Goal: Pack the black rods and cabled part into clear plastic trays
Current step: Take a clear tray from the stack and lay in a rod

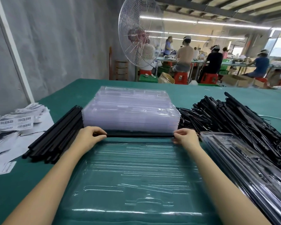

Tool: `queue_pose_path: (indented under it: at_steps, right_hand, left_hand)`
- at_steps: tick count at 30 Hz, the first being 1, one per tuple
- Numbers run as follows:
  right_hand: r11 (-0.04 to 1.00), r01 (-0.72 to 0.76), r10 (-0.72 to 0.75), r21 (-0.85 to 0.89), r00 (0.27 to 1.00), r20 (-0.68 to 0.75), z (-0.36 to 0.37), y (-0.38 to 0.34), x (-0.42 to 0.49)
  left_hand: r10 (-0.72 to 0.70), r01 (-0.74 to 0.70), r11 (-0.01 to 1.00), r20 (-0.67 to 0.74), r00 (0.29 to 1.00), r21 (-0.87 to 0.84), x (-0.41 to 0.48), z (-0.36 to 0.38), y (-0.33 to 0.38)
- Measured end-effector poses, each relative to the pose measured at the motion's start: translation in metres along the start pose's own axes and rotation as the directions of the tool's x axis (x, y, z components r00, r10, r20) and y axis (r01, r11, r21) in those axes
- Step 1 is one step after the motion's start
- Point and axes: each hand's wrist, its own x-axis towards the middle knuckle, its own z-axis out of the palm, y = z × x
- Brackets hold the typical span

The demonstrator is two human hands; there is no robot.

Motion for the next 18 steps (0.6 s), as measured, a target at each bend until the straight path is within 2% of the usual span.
queue_pose_path:
  at_steps: [4,6,8,10,12,14,16,18]
  right_hand:
    - [0.930,0.114,-0.128,-0.350,0.992,-0.018,0.002,-0.003,0.002]
    - [0.917,0.130,-0.142,-0.378,0.990,-0.002,-0.002,-0.004,-0.001]
    - [0.921,0.139,-0.122,-0.364,0.990,0.069,-0.007,-0.007,-0.007]
    - [0.883,0.186,-0.141,-0.430,0.981,0.134,-0.012,-0.011,-0.013]
    - [0.801,0.268,-0.212,-0.536,0.963,0.165,-0.018,-0.019,-0.019]
    - [0.742,0.312,-0.211,-0.593,0.949,0.235,-0.032,-0.029,-0.026]
    - [0.727,0.319,-0.086,-0.608,0.921,0.381,-0.050,-0.038,-0.035]
    - [0.738,0.307,0.048,-0.601,0.864,0.500,-0.063,-0.042,-0.047]
  left_hand:
    - [0.087,-0.092,0.991,0.051,0.995,0.100,0.008,0.005,-0.001]
    - [0.132,-0.139,0.975,0.051,0.990,0.174,0.008,0.007,-0.002]
    - [0.160,-0.167,0.960,0.049,0.986,0.223,0.004,0.008,-0.006]
    - [0.198,-0.196,0.936,0.022,0.980,0.294,-0.001,0.008,-0.007]
    - [0.242,-0.227,0.936,-0.023,0.970,0.268,-0.006,0.002,0.001]
    - [0.232,-0.228,0.961,-0.007,0.973,0.155,-0.009,-0.013,0.017]
    - [0.177,-0.189,0.981,0.185,0.967,0.050,-0.014,-0.036,0.032]
    - [0.135,-0.128,0.991,0.460,0.878,-0.045,-0.021,-0.055,0.040]
